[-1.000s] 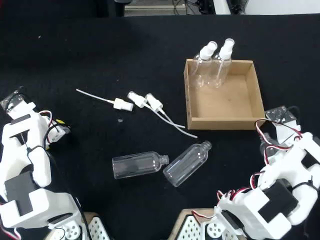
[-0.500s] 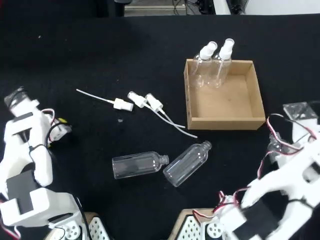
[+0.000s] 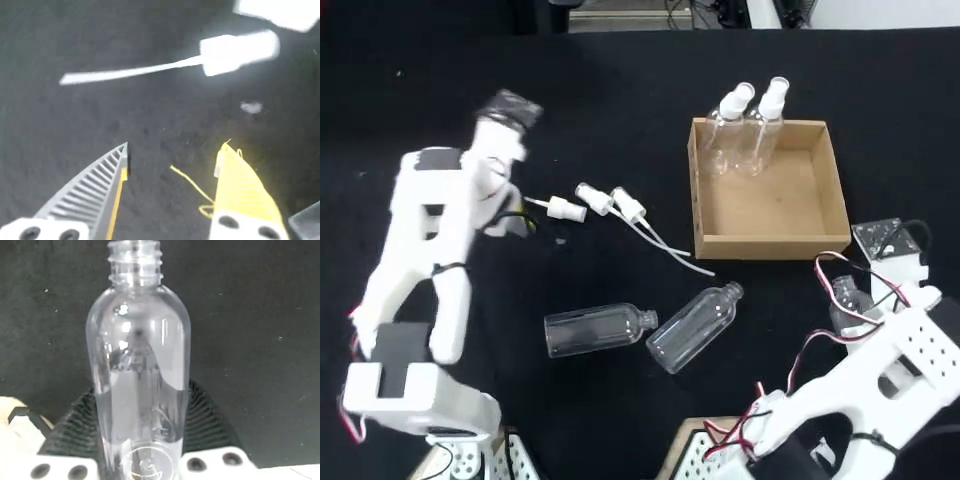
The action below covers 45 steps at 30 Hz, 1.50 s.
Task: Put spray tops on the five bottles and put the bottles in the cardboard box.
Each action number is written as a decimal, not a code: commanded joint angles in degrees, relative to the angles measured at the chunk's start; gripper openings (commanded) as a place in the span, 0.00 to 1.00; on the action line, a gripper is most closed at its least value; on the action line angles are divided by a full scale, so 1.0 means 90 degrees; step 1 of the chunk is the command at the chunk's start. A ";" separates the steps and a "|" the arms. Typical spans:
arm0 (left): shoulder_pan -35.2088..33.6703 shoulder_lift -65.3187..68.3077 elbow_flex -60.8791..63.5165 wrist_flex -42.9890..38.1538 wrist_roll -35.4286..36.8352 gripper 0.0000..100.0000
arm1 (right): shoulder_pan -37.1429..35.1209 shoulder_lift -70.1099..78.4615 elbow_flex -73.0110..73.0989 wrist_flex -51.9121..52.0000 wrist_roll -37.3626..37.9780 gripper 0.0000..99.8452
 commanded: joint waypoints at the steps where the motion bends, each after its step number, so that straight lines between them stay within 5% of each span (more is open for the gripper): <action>1: 0.0425 0.0391 -0.0386 -0.0518 -0.1143 0.28 | -0.0088 -0.0337 -0.0015 0.0039 -0.0078 0.01; 16: 0.1118 0.0830 -0.0620 -0.1055 -0.2276 0.28 | -0.0127 -0.0317 -0.0015 0.0039 -0.0078 0.01; 27: 0.1304 0.0840 0.0640 -0.3614 -0.2266 0.27 | -0.0078 -0.0347 0.0659 -0.0615 0.0234 0.01; 45: 0.1607 0.1895 0.0093 -0.2755 -0.2706 0.22 | -0.0078 -0.0347 0.0747 -0.0645 0.0234 0.01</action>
